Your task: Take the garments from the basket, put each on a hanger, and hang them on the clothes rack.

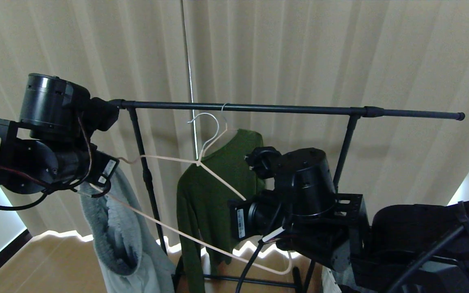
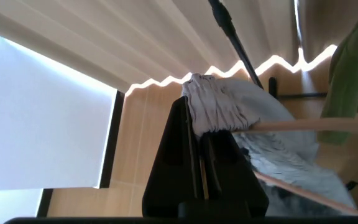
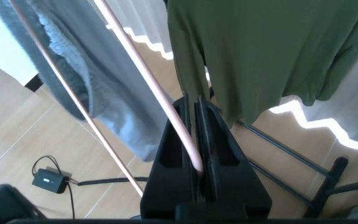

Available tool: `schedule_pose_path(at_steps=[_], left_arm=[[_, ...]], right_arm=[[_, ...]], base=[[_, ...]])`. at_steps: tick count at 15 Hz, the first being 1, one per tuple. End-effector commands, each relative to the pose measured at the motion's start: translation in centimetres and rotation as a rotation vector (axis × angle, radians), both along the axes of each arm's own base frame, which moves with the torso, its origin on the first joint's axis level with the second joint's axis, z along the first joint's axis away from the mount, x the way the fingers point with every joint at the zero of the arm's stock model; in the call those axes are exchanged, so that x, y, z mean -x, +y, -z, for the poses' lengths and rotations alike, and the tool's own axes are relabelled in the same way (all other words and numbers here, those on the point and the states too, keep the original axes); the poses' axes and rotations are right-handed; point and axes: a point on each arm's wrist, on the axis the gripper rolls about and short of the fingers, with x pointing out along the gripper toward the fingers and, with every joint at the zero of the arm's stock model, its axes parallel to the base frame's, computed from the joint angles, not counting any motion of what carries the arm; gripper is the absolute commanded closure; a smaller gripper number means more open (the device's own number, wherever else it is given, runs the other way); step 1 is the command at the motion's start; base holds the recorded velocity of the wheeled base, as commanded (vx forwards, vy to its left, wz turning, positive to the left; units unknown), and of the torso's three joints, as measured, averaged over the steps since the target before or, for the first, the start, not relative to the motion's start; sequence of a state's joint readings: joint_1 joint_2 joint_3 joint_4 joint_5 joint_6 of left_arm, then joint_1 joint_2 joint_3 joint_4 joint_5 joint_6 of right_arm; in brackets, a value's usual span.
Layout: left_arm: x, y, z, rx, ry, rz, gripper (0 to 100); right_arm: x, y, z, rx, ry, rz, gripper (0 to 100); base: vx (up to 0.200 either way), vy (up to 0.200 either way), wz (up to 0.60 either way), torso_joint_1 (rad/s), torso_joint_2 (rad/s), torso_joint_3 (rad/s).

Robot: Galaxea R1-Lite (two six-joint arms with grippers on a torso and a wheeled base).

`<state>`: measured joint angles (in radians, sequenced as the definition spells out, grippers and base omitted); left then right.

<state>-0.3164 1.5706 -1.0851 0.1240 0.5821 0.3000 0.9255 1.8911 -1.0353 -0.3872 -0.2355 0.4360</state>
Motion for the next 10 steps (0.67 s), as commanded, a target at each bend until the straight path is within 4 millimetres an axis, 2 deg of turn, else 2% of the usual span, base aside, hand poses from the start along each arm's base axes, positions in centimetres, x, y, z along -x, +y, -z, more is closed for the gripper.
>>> schedule_pose_path(at_steps=[1,4,6,10], left_arm=[[-0.1,-0.4,-0.3,0.024,-0.018,0.003,100],[-0.4,-0.7,-0.4,0.037,-0.024,0.003,100],[-0.4,-0.5,-0.5,0.030,-0.019,-0.002,100],[-0.1,0.1,-0.2,-0.027,0.021,-0.017,100]], right_arm=[[0.1,1.4,0.6,0.007,0.006,-0.024,100],[0.0,1.9,1.2,0.019,0.012,-0.026,100],[-0.4,1.9,2.0,0.058,0.002,0.034,100],[-2.8,-1.0,2.2,0.094,-0.010,0.190,100]], base=[[0.000,0.000,0.00,0.000,0.00,0.000],[0.000,0.000,0.00,0.000,0.00,0.000],[0.000,0.000,0.00,0.000,0.00,0.000],[0.000,0.000,0.00,0.000,0.00,0.000]])
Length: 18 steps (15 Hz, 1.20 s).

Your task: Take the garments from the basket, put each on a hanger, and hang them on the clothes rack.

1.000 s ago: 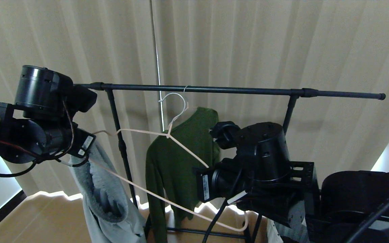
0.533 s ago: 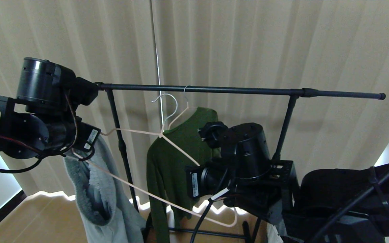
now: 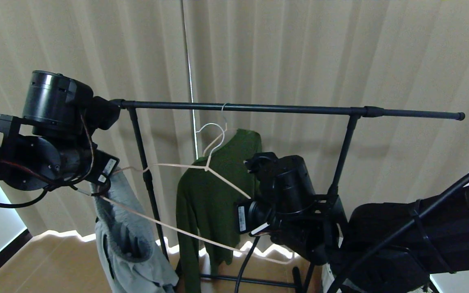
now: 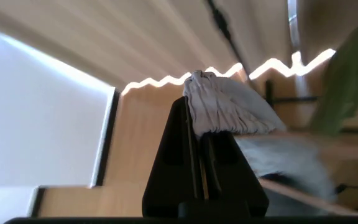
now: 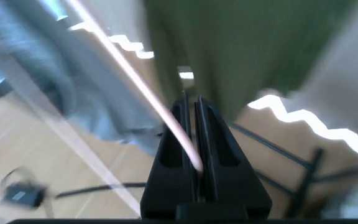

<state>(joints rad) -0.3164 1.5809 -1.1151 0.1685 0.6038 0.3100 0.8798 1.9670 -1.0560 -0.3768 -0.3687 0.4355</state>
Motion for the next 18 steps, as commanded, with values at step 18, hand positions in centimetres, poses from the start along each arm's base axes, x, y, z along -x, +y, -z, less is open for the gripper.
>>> schedule_pose_path(at_steps=[18], left_arm=[[0.0,-2.8,-2.5,0.200,-0.136,-0.005,100]], right_arm=[[1.7,5.0,0.1,-0.026,-0.036,-0.093,100]], base=[[0.000,0.000,0.00,0.000,0.00,0.000]])
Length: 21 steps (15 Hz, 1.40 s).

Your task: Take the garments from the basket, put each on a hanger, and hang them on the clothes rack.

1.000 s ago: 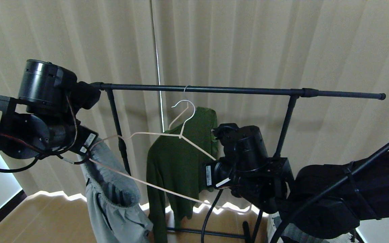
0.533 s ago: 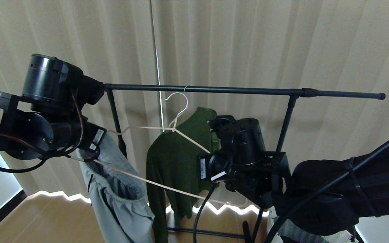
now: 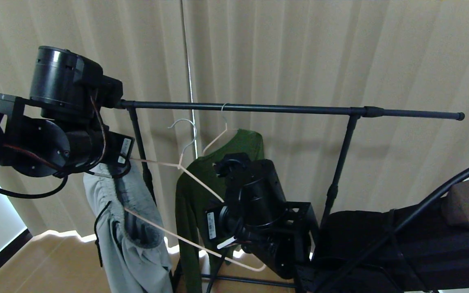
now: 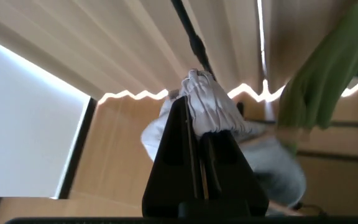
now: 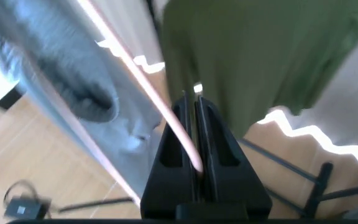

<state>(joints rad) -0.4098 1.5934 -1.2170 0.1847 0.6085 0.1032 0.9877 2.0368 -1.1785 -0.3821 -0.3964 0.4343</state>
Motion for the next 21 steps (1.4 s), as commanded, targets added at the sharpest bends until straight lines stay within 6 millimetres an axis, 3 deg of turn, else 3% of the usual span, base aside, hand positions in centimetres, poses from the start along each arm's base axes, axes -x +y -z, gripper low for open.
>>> schedule_pose_path(at_steps=[1,4,6,13,17,21], left_arm=[[0.2,-0.2,-0.3,0.003,-0.007,0.008,100],[2.3,-0.3,-1.5,0.010,-0.021,0.045,100],[3.6,-1.0,-1.6,0.005,-0.005,0.093,100],[4.5,-4.6,-0.8,0.102,0.002,0.175,100],[4.9,-4.6,-0.9,0.102,0.003,0.192,100],[6.3,-4.3,-1.6,0.182,0.025,0.333,100]], right_arm=[[-0.3,0.7,0.9,0.021,-0.001,0.016,100],[-1.8,0.8,1.2,0.024,-0.029,0.089,100],[-2.2,1.1,0.4,-0.005,-0.047,0.095,100],[-2.2,1.5,-0.4,-0.032,-0.062,0.086,100],[-2.2,1.8,0.0,-0.038,-0.074,0.080,100],[-2.4,1.6,-0.7,-0.047,-0.105,0.065,100]], base=[[0.000,0.000,0.00,0.000,0.00,0.000],[0.000,0.000,0.00,0.000,0.00,0.000],[0.000,0.000,0.00,0.000,0.00,0.000],[0.000,0.000,0.00,0.000,0.00,0.000],[0.000,0.000,0.00,0.000,0.00,0.000],[0.000,0.000,0.00,0.000,0.00,0.000]])
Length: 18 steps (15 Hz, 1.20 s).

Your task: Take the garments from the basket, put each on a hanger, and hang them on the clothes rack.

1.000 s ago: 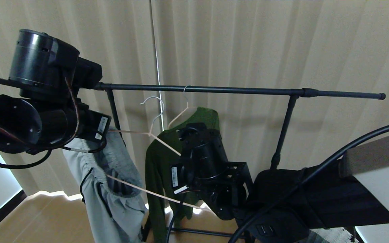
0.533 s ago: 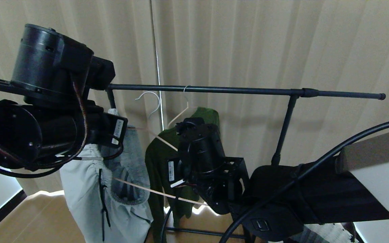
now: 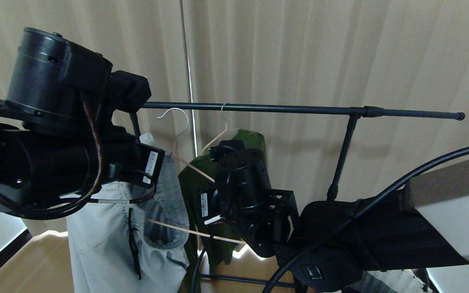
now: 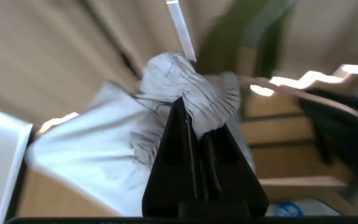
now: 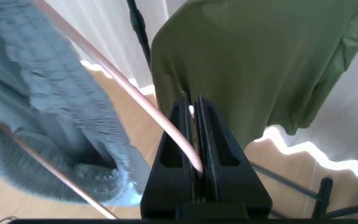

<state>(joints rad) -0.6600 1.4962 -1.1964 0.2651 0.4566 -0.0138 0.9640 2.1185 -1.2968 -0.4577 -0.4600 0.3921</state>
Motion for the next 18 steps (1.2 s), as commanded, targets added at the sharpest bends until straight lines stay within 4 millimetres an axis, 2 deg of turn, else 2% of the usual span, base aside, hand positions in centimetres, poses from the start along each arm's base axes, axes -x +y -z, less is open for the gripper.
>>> schedule_pose_path(at_steps=[1,10,13,17,18], left_arm=[[0.7,0.4,-0.5,0.023,-0.009,0.025,100],[1.9,1.4,1.0,-0.017,0.028,0.044,100],[2.1,1.5,1.8,-0.030,0.050,0.046,100],[2.5,1.7,1.8,-0.022,0.056,0.066,100],[2.7,1.9,1.9,-0.021,0.057,0.067,0]], right_arm=[[-0.2,-0.3,-0.4,-0.009,-0.024,0.002,100],[-1.4,-2.1,-3.0,-0.059,-0.097,0.041,100],[-1.0,-2.6,-3.0,-0.049,-0.122,0.032,100],[-0.8,-2.8,-2.7,-0.036,-0.180,0.019,100],[-0.8,-2.8,-2.7,-0.037,-0.186,0.019,100]], base=[[0.000,0.000,0.00,0.000,0.00,0.000],[0.000,0.000,0.00,0.000,0.00,0.000],[0.000,0.000,0.00,0.000,0.00,0.000],[0.000,0.000,0.00,0.000,0.00,0.000],[0.000,0.000,0.00,0.000,0.00,0.000]])
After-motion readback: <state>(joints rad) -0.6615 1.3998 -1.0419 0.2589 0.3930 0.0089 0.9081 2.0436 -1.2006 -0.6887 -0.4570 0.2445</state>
